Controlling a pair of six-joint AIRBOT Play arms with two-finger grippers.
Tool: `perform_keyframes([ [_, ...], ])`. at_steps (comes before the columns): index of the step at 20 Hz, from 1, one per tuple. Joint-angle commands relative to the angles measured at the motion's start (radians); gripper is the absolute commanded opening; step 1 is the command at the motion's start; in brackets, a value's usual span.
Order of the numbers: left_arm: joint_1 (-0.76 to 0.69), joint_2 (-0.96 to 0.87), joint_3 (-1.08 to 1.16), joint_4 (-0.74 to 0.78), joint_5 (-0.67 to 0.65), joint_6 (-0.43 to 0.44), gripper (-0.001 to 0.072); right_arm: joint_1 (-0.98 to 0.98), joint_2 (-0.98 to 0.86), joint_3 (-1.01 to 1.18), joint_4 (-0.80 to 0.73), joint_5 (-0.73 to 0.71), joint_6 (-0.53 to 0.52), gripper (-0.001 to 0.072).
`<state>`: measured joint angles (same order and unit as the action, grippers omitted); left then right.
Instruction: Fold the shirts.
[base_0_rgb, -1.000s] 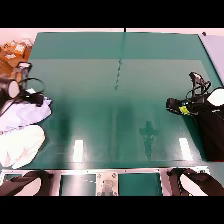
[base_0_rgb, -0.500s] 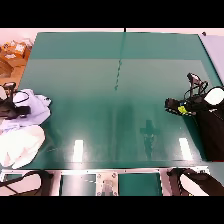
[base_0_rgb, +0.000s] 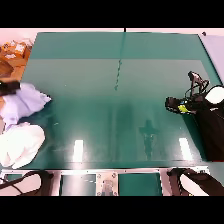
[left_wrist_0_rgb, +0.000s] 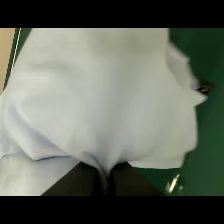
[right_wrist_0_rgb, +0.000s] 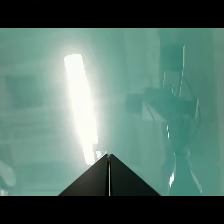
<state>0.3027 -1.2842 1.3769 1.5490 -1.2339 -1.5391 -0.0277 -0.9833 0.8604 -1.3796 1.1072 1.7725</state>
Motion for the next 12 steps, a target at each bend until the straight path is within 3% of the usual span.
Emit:
perform_keyframes([
  [1, -0.125, 0.109, 0.169, -0.164, -0.031, 0.002, 0.0017, 0.000, 0.000, 0.024, 0.000, 0.000, -0.004, 0.0020],
  [6, -0.489, 0.179, 0.194, -0.257, -0.018, -0.061, 0.0017, 0.000, 0.000, 0.082, 0.000, 0.001, -0.004, 0.0020],
  [9, -0.714, 0.163, 0.117, -0.262, 0.100, -0.123, 0.0018, 0.000, 0.000, 0.106, 0.000, 0.011, -0.004, 0.0021],
  [12, -0.846, 0.111, -0.011, -0.275, 0.179, -0.147, 0.0020, 0.000, 0.000, 0.106, 0.001, 0.012, -0.004, 0.0022],
])
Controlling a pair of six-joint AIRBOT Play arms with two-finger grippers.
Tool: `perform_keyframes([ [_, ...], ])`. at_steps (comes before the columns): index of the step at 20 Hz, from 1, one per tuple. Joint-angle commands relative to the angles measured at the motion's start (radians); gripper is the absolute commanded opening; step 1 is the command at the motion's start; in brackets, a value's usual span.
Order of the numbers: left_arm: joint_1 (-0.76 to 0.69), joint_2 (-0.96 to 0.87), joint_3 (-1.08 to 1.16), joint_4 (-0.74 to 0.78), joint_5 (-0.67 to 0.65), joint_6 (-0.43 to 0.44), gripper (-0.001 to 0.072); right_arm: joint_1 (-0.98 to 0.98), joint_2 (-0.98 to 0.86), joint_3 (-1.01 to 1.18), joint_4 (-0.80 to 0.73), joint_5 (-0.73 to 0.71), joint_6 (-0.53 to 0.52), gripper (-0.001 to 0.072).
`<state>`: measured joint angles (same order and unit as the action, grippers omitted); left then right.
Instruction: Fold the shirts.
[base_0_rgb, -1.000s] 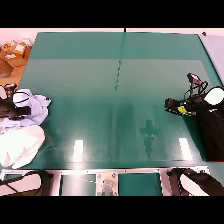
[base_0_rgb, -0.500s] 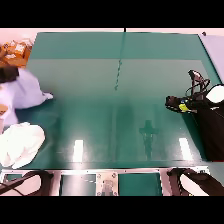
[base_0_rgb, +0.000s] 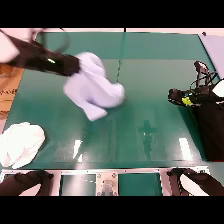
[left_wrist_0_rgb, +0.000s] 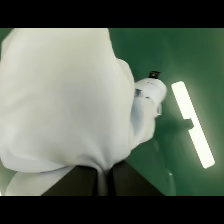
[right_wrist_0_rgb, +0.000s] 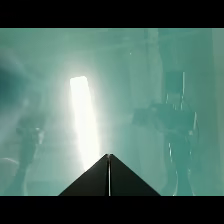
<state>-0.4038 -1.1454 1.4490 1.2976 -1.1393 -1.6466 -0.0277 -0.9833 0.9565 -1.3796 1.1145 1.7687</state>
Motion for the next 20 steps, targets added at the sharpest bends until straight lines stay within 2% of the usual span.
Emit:
perform_keyframes([
  [1, -0.158, -0.053, -0.119, -0.022, 0.090, -0.063, 0.0024, 0.000, 0.000, 0.010, 0.001, 0.007, 0.000, 0.0028],
  [2, -0.158, -0.075, -0.137, -0.023, 0.082, -0.075, 0.0273, 0.000, 0.000, 0.010, 0.003, 0.019, 0.000, 0.0124],
  [3, -0.145, -0.093, -0.137, -0.008, 0.052, -0.085, 0.0692, 0.000, 0.000, 0.010, 0.003, 0.038, -0.001, 0.0289],
  [4, -0.117, -0.098, -0.136, -0.006, 0.026, -0.100, 0.0713, 0.000, 0.000, 0.009, 0.003, 0.059, -0.016, 0.0373],
  [6, -0.026, -0.097, -0.136, -0.002, -0.036, -0.100, 0.0713, -0.002, 0.000, 0.003, -0.002, 0.105, -0.026, 0.0430],
  [8, 0.098, -0.097, -0.136, 0.008, -0.131, -0.090, 0.0713, -0.001, 0.002, -0.035, 0.001, 0.145, -0.026, 0.0428],
  [10, 0.201, -0.097, -0.139, 0.008, -0.183, -0.033, 0.0712, 0.008, 0.011, -0.134, 0.039, 0.193, -0.023, 0.0423],
  [13, 0.295, -0.103, -0.139, 0.006, -0.160, 0.028, 0.0712, 0.077, 0.025, -0.357, 0.143, 0.175, -0.027, 0.0425],
  [17, 0.354, -0.179, -0.139, -0.005, -0.172, 0.094, 0.0711, 0.225, 0.020, -0.552, 0.455, -0.125, -0.069, 0.0442],
  [18, 0.355, -0.203, -0.139, -0.012, -0.177, 0.112, 0.0712, 0.263, 0.011, -0.563, 0.523, -0.202, -0.085, 0.0502],
  [20, 0.355, -0.239, -0.139, -0.053, -0.177, 0.139, 0.0712, 0.320, -0.014, -0.560, 0.560, -0.344, -0.090, 0.0512],
])
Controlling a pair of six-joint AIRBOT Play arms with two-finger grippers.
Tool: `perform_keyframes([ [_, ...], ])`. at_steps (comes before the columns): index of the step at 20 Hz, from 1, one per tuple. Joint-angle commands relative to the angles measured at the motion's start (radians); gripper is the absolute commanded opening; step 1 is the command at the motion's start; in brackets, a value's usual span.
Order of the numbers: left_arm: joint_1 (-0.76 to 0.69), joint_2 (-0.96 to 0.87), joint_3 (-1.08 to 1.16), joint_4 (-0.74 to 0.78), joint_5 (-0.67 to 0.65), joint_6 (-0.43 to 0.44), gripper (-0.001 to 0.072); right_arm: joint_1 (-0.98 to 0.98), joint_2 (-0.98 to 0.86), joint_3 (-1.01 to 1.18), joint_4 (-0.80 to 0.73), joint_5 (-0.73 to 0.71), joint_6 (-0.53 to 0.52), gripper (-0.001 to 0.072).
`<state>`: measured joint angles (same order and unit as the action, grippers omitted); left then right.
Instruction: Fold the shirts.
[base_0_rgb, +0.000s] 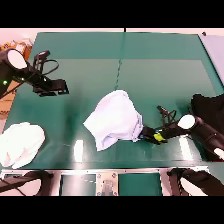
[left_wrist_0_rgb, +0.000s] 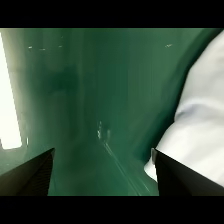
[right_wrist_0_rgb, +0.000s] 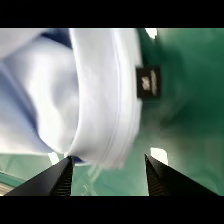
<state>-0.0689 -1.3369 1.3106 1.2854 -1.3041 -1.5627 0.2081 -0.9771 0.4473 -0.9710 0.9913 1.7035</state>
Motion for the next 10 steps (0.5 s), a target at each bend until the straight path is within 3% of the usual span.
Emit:
perform_keyframes([
  [1, 0.020, -0.062, 0.000, -0.064, -0.013, 0.065, 0.0712, 0.093, -0.037, -0.050, 0.151, -0.272, -0.025, 0.0505],
  [5, 0.020, -0.085, 0.000, -0.093, -0.013, 0.100, 0.0712, 0.008, -0.079, -0.016, 0.137, -0.317, -0.091, 0.0017],
  [7, 0.020, -0.087, -0.001, -0.101, -0.018, 0.106, 0.0712, -0.091, -0.079, 0.029, 0.124, -0.277, -0.154, 0.0021],
  [10, 0.009, -0.089, -0.072, -0.234, -0.008, 0.136, 0.0712, -0.262, -0.079, 0.119, 0.076, -0.190, -0.199, 0.0021],
])
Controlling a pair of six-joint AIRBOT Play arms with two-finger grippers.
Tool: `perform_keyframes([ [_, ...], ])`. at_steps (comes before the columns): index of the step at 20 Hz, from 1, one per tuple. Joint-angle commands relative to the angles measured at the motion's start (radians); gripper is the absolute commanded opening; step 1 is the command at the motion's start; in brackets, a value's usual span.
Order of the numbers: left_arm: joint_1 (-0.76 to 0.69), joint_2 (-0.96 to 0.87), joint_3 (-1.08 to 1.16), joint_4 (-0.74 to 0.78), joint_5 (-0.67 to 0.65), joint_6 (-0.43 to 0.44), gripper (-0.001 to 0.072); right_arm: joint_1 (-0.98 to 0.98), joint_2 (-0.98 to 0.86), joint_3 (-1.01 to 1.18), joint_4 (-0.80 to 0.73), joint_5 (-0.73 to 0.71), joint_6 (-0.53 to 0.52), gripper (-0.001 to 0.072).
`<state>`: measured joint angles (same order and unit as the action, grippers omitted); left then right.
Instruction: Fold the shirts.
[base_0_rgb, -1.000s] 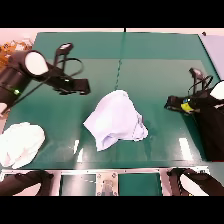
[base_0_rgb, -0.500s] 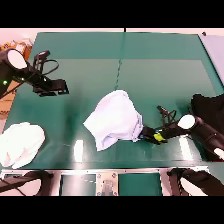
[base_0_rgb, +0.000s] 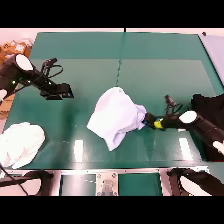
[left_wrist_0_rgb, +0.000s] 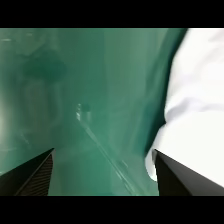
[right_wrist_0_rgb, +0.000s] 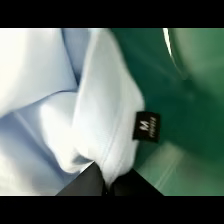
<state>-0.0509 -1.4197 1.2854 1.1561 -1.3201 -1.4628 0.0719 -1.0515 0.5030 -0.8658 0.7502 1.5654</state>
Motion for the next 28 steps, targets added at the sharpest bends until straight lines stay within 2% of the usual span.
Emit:
perform_keyframes([
  [1, -0.026, -0.006, -0.104, -0.161, 0.039, 0.058, 0.0712, -0.170, -0.004, 0.088, -0.028, 0.074, -0.079, 0.0021],
  [6, -0.224, -0.018, -0.413, -0.436, 0.304, 0.185, 0.0712, -0.212, -0.004, 0.121, -0.028, 0.107, -0.108, 0.0021],
  [11, -0.429, -0.080, -0.460, -0.558, 0.419, 0.215, 0.0709, -0.213, -0.004, 0.121, -0.028, 0.108, -0.112, 0.0021],
  [12, -0.452, -0.084, -0.460, -0.562, 0.441, 0.214, 0.0579, -0.213, -0.004, 0.121, -0.029, 0.108, -0.112, 0.0021],
  [13, -0.460, -0.083, -0.460, -0.561, 0.445, 0.216, 0.0330, -0.213, -0.004, 0.121, -0.029, 0.108, -0.117, 0.0021],
  [14, -0.455, -0.083, -0.459, -0.556, 0.430, 0.216, 0.0013, -0.213, -0.004, 0.121, -0.028, 0.110, -0.135, 0.0021],
  [17, -0.391, -0.050, -0.407, -0.494, 0.307, 0.209, 0.0017, -0.234, -0.003, 0.164, -0.029, 0.167, -0.159, 0.0020],
  [20, -0.318, 0.092, -0.254, -0.294, 0.212, 0.064, 0.0017, -0.250, 0.036, 0.335, -0.028, 0.271, -0.181, 0.0020],
  [22, -0.290, 0.217, -0.089, -0.171, 0.164, -0.035, 0.0017, -0.250, 0.098, 0.497, -0.024, 0.323, -0.182, 0.0020],
  [24, -0.289, 0.325, 0.123, -0.099, 0.114, -0.085, 0.0017, -0.251, 0.187, 0.674, -0.025, 0.356, -0.182, 0.0019],
  [28, -0.289, 0.403, 0.610, -0.071, 0.005, -0.085, 0.0017, -0.255, 0.353, 1.003, -0.032, 0.358, -0.177, 0.0020],
])
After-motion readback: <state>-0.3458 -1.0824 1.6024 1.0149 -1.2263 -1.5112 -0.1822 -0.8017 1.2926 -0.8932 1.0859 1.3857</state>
